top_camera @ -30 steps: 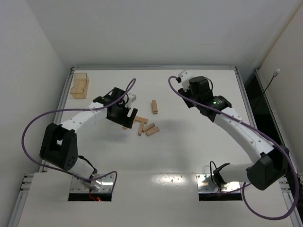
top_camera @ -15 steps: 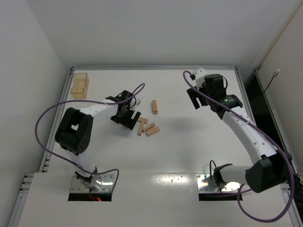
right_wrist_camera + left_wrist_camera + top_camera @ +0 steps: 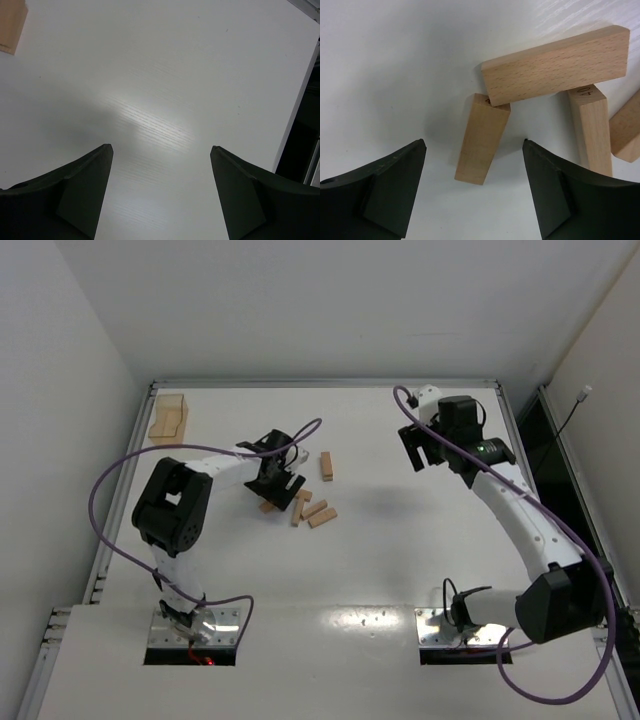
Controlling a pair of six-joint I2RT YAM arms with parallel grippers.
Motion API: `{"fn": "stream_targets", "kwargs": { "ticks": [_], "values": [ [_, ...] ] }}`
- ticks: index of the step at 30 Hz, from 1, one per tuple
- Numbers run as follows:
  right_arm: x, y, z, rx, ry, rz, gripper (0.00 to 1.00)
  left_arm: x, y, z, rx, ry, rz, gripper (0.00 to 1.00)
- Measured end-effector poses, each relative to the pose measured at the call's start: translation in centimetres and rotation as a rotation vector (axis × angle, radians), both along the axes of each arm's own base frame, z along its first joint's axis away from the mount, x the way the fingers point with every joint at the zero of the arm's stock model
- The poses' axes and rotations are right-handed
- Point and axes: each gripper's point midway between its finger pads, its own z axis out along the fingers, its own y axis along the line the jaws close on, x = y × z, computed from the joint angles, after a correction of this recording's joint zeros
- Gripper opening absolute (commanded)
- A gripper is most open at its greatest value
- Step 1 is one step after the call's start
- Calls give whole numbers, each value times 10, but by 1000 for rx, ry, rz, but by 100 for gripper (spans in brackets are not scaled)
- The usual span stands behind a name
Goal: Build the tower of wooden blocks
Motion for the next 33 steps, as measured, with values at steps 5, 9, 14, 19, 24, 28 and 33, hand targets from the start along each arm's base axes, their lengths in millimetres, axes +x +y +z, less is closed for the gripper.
{"fn": "stream_targets", "kwargs": {
  "ticks": [5, 9, 14, 19, 24, 28, 33],
  "values": [
    [-1, -2, -2, 11, 12, 0, 75, 3, -3, -5, -15, 12, -13, 35],
    [-1, -2, -6, 18, 27, 3, 75, 5, -4, -5, -30, 15, -21, 18],
    [-2, -2, -10, 30, 44, -1, 75, 6, -3, -5, -30, 13, -9, 0],
    [-6, -3, -16, 78, 59, -52, 75, 3, 6, 3, -19, 9, 153, 0],
    [-19, 1, -38, 133, 129, -71, 75, 10, 15, 40, -12, -74, 404, 0],
    [-23, 5, -42, 165, 152, -66, 75, 32, -1, 73, -116, -126, 521, 0],
    [-23, 4, -43, 185, 159, -72, 75, 45, -28, 90, -242, -101, 591, 0]
  ]
}}
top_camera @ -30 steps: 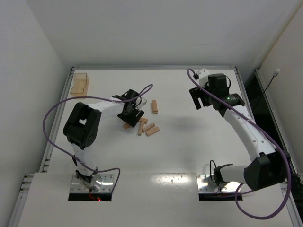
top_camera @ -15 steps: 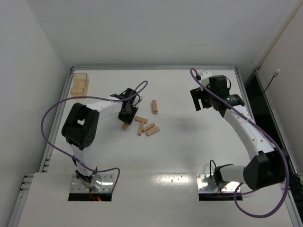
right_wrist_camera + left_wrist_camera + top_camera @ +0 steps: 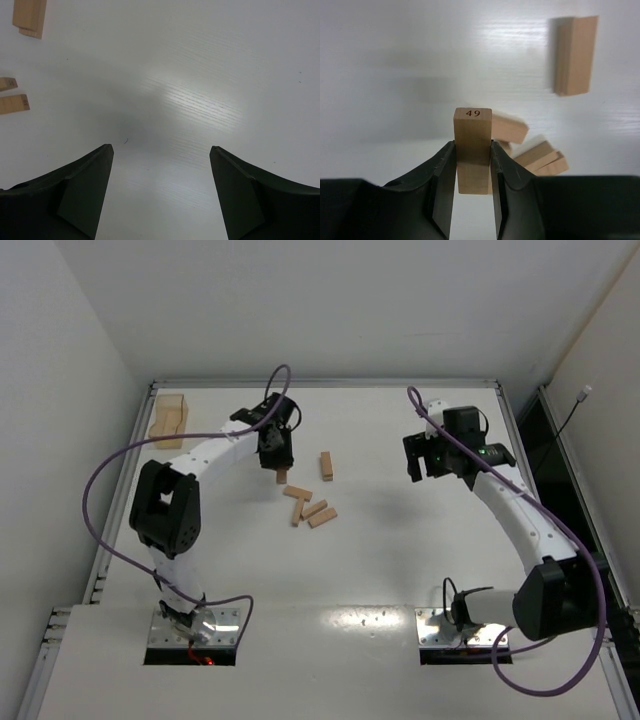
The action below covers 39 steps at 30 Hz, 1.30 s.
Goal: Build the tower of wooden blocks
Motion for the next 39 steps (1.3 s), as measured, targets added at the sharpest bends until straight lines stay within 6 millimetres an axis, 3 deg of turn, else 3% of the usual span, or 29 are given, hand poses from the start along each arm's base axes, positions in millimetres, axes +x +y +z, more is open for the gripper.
{"fn": "stream_targets", "kwargs": {
  "ticks": [3, 7, 10, 14, 25, 39],
  "values": [
    [1, -5, -2, 11, 9, -23, 75, 13, -21, 1, -8, 9, 22, 0],
    [2, -11, -4, 29, 20, -50, 75, 33, -64, 6, -20, -34, 13, 0],
    [3, -13, -7, 47, 32, -64, 75, 36, -93, 10, -27, -63, -14, 0],
    [4, -16, -11, 61, 46, -78, 75, 34, -117, 10, -23, -79, -37, 0],
    [4, -17, -12, 102, 60, -96, 74, 54, -123, -18, 27, -68, -6, 0],
    [2, -22, -16, 119, 72, -110, 74, 72, -129, -24, 36, -108, 7, 0]
  ]
}}
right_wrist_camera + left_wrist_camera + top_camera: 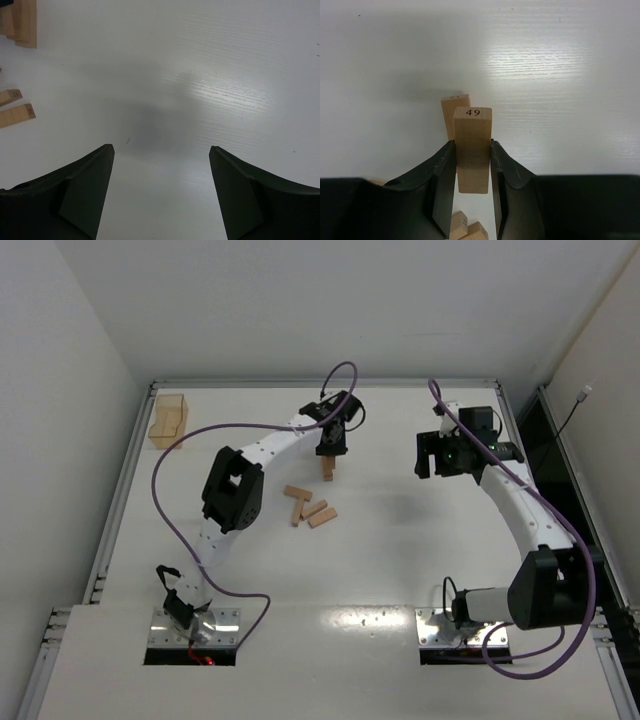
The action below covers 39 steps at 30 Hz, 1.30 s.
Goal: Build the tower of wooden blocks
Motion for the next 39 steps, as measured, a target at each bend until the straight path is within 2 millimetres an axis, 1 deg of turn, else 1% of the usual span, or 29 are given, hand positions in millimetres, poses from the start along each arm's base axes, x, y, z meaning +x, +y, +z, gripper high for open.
{"fn": "stream_targets", "kwargs": {
  "ticks": [4, 6, 15, 23, 31, 39],
  "values": [
    [-1, 1, 0, 7, 2, 6, 74, 2, 4, -10, 21, 9, 11, 0],
    [-1, 2, -1, 9, 4, 8, 74, 3, 6, -11, 27, 8, 15, 0],
    [-4, 0, -6, 11, 17, 2, 74, 5, 10, -12, 44, 0, 28, 0],
    [-4, 0, -6, 11, 19, 2, 74, 8, 15, -13, 50, -3, 40, 0],
    [-4, 0, -7, 11, 20, 1, 74, 8, 15, -15, 52, 0, 40, 0],
    [-4, 0, -12, 10, 36, 1, 74, 5, 16, -19, 53, 11, 39, 0]
  ]
}}
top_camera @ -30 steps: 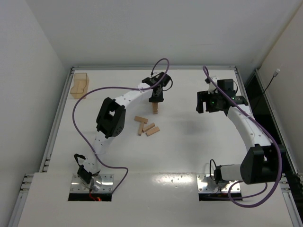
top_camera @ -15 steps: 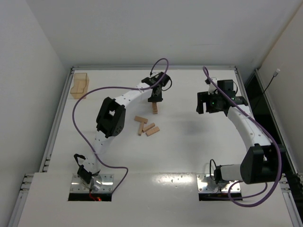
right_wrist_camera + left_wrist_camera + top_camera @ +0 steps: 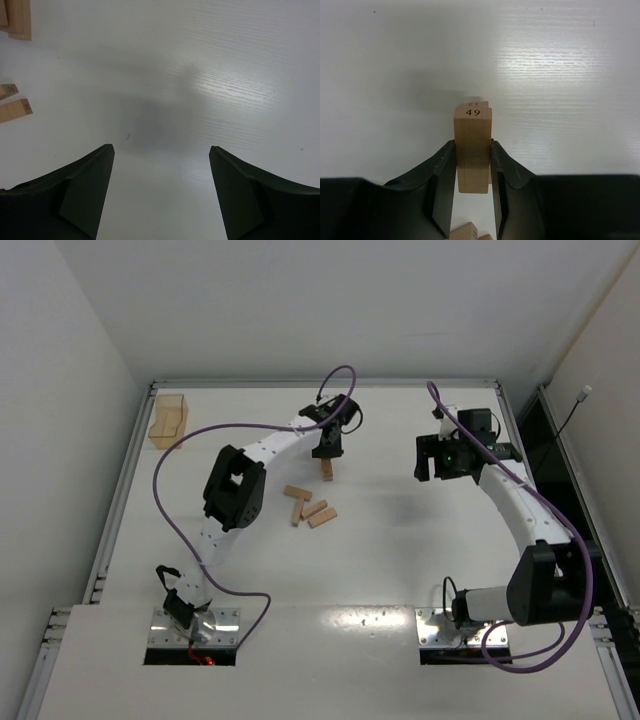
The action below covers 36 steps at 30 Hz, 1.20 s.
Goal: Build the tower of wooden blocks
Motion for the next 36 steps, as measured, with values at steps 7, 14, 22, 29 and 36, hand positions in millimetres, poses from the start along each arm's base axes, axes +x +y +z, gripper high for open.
{"fn": "stream_targets", "kwargs": {
  "ticks": [7, 14, 22, 29, 36],
  "values": [
    [-4, 0, -6, 0, 18, -1, 74, -5, -1, -6, -6, 25, -4, 0],
    [-4, 0, -7, 4, 19, -6, 74, -9, -4, -10, -24, 44, -18, 0],
    [-4, 0, -6, 5, 18, -5, 74, -10, -5, -13, -33, 55, -30, 52],
    [-4, 0, -6, 5, 18, -5, 74, -8, -2, -15, -44, 59, -28, 59],
    [-4, 0, -6, 5, 18, -5, 74, -3, 3, -16, -41, 59, -27, 59]
  ]
}}
